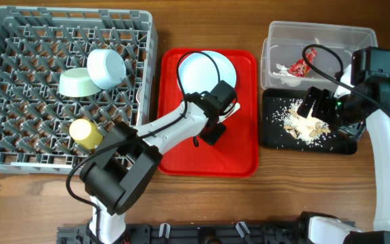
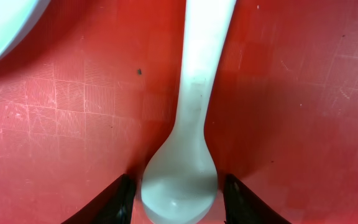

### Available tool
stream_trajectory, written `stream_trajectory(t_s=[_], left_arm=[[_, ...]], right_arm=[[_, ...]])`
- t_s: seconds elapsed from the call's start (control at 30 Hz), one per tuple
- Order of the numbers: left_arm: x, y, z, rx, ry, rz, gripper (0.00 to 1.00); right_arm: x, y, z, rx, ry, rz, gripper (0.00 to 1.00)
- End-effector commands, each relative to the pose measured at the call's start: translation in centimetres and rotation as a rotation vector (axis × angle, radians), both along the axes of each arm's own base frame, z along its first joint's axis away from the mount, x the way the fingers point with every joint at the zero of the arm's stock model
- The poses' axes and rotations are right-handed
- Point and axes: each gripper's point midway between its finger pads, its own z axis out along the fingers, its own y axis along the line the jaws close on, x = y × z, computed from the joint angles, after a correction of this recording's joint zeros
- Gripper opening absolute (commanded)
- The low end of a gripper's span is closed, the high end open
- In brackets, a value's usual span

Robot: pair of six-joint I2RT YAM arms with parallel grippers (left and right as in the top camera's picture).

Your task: Sort waste into correct bins and load items into the dishwasher rack

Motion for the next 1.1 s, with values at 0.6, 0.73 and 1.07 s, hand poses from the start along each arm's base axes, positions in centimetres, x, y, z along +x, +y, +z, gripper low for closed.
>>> stream_trajectory(t_s=[0.6, 0.73, 1.07], left_arm=[[-1.5, 0.8, -2.4, 0.051, 0.074, -0.005, 0.30], [-1.4, 0.8, -2.1, 0.045, 0.068, -0.005, 0.30], [-0.9, 0.3, 0.6, -0.001, 0.018, -0.005, 0.31]], right_arm=[[-0.1, -0.3, 0.5, -0.019, -0.019, 0.006, 1.00], [-0.1, -0.3, 0.5, -0.019, -0.019, 0.006, 1.00], [-0.1, -0.3, 0.5, -0.019, -0.019, 0.006, 1.00]])
